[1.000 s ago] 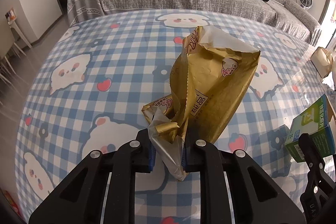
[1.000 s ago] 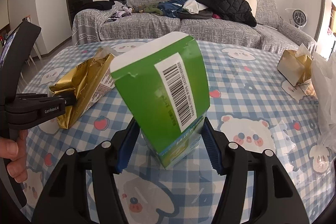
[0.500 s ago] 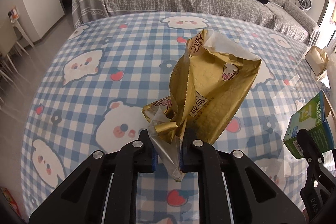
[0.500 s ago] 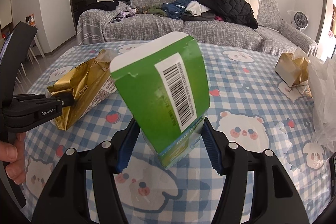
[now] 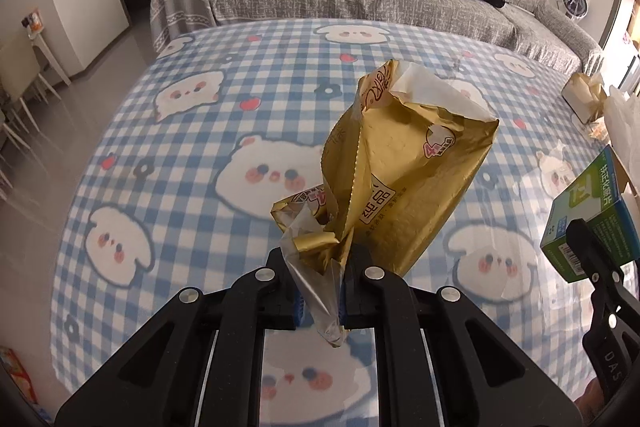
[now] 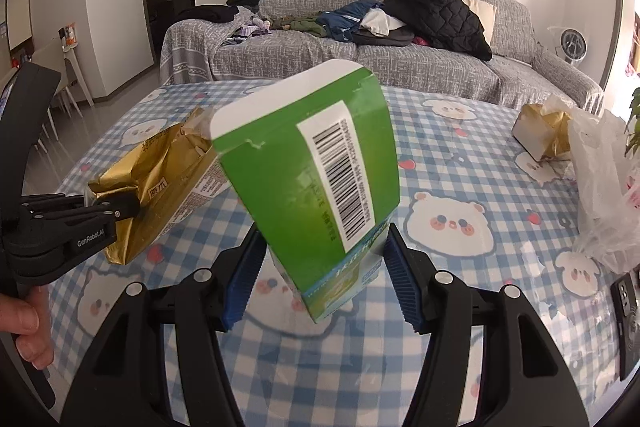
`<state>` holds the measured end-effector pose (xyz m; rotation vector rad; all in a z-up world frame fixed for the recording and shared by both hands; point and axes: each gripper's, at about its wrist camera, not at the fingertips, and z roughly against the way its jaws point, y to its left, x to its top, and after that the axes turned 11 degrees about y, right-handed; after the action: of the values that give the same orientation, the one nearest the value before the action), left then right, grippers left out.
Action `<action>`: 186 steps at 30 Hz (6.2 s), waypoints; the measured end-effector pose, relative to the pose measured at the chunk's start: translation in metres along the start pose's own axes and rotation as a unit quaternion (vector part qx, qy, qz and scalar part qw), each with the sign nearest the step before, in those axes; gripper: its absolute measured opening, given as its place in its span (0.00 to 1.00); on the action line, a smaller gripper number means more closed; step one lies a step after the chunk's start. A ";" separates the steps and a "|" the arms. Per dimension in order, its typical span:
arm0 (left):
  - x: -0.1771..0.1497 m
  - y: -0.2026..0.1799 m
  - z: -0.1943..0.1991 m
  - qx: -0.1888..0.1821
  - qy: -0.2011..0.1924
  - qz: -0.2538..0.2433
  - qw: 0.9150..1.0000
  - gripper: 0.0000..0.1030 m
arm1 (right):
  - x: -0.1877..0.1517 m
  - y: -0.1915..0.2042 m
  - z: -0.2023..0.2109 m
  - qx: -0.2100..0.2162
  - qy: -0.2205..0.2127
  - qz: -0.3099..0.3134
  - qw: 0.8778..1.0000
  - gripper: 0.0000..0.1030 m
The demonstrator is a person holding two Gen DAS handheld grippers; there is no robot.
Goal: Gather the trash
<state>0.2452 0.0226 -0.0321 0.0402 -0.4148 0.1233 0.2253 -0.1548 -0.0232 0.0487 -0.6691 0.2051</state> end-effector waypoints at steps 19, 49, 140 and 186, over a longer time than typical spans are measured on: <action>-0.088 -0.001 0.045 -0.007 -0.005 0.002 1.000 0.10 | -0.049 0.000 0.061 0.000 0.001 -0.001 1.000 0.56; -0.237 0.004 0.096 -0.031 -0.004 0.005 1.000 0.10 | -0.154 0.013 0.139 0.012 -0.003 0.008 1.000 0.56; -0.354 -0.004 -0.033 -0.041 0.090 0.012 0.995 0.94 | -0.338 0.052 0.003 0.035 0.217 0.012 0.976 0.56; -0.338 -0.014 0.103 -0.051 0.025 -0.009 0.998 0.94 | -0.277 -0.024 0.135 -0.022 0.161 -0.077 0.984 0.93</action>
<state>-0.1013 -0.0353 -0.0749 -0.0593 -0.3700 0.0852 -0.0644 -0.2412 -0.0889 0.0234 -0.3457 0.0457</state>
